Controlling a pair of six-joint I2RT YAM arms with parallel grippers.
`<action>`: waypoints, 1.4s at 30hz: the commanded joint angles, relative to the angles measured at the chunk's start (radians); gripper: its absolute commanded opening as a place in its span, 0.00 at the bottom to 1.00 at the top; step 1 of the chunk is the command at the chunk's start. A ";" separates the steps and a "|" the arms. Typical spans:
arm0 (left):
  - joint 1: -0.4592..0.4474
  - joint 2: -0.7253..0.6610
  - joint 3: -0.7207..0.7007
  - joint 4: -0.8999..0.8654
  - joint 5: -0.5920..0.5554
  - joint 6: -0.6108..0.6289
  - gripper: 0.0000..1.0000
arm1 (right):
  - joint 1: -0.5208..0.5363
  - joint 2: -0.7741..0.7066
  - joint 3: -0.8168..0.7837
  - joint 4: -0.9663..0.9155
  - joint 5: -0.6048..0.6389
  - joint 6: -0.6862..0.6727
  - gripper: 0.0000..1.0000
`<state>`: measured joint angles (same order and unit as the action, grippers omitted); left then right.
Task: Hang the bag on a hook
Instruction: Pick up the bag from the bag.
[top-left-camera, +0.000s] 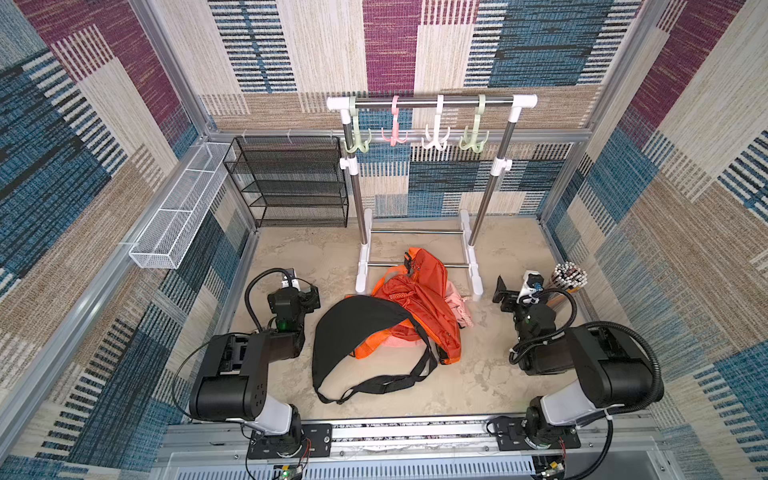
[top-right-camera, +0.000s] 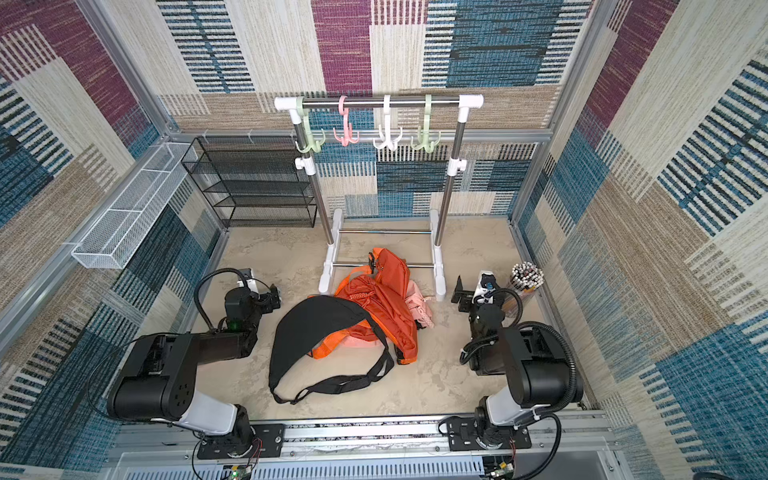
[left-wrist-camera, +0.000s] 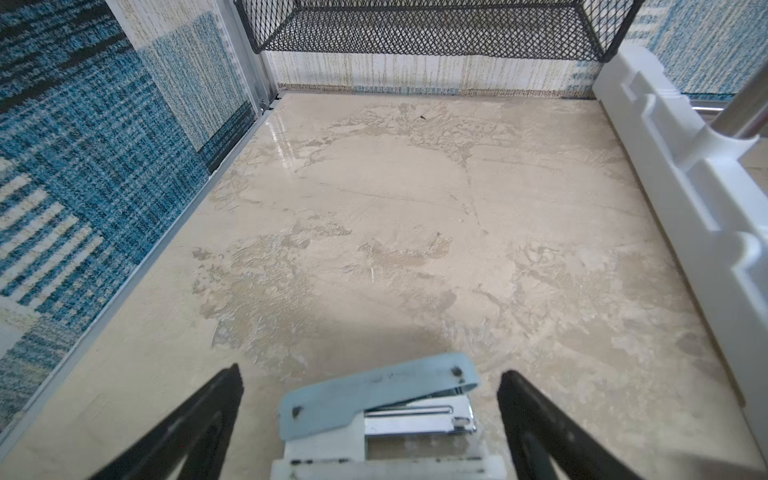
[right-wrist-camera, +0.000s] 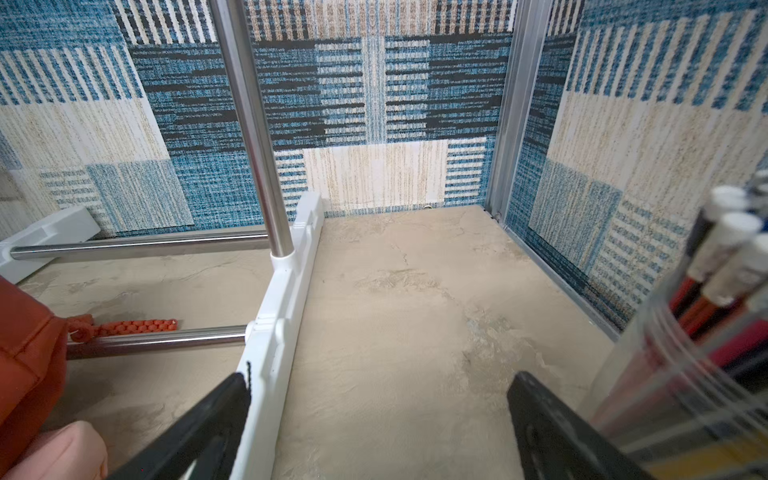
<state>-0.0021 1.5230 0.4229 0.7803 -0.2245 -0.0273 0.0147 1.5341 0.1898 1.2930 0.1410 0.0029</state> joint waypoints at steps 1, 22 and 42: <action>0.001 -0.006 0.002 -0.006 0.019 -0.019 0.99 | 0.002 0.002 0.002 0.027 0.011 0.010 1.00; 0.001 -0.003 0.005 -0.012 0.019 -0.019 0.99 | 0.002 0.001 0.003 0.026 0.012 0.011 1.00; -0.009 -0.491 0.092 -0.458 0.001 -0.142 0.99 | 0.028 -0.519 0.354 -0.871 0.004 0.249 1.00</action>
<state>-0.0113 1.0782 0.4747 0.4946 -0.2047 -0.0792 0.0444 1.0912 0.5312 0.6983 0.2314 0.1253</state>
